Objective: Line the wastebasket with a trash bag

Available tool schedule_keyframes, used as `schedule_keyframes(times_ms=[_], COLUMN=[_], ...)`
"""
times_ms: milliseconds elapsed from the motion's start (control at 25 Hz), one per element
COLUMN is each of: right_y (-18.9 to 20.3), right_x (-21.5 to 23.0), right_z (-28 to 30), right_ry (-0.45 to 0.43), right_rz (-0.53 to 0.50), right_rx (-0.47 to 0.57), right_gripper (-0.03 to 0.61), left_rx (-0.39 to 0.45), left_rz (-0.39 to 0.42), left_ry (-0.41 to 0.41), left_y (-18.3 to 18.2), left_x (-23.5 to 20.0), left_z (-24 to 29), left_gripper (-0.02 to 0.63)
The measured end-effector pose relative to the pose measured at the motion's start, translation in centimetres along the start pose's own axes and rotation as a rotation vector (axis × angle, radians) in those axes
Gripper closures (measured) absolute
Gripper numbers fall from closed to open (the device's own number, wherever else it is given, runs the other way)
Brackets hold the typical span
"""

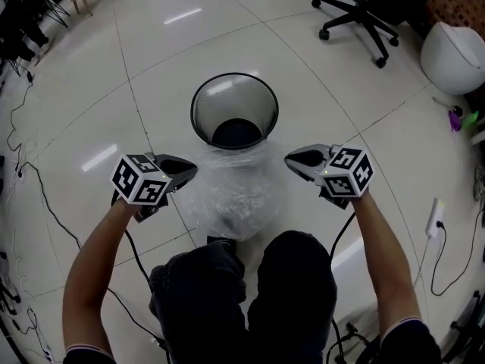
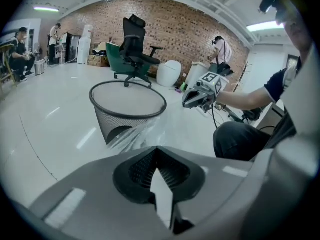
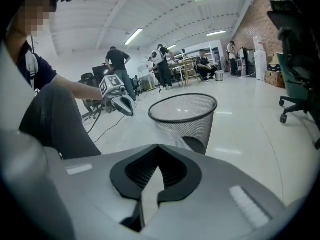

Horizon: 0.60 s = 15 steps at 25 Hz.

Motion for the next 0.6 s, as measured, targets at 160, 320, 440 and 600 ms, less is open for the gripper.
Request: schedule_keyframes(times_ms=[160,320,440,600], right_y=[-2.1,-3.0,-3.3,-4.1], right_x=[1.4,2.7,3.8,5.8], right_z=[-2.1,-3.5,-3.6,-3.2], right_ry=[0.030,0.058,0.086,0.139], right_rz=[0.003,0.009,0.023,0.049], right_rx=[0.067,0.104,0.118,0.137], right_gripper=[0.577,0.577,0.577,0.577], left_rx=[0.062,0.114,0.146,0.192], left_rz=[0.010,-0.001,-0.026,-0.086], left_ry=[0.002,0.004,0.000,-0.025], left_y=[-2.0,-3.2,-3.5,-4.1], left_x=[-0.5,-0.8,-1.5,-3.4], left_z=[-2.1,-3.4,-3.9,-4.4], left_gripper=[0.601,0.601,0.601,0.601])
Point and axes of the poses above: the fingertips, and each gripper's own axes: z forward along the fingers, x to its right, y out of its underside, the point moved 1 cm from there along -z, backward along the fingers, and after that the axes turned 10 degrees about -x, right-handed, at the moved point
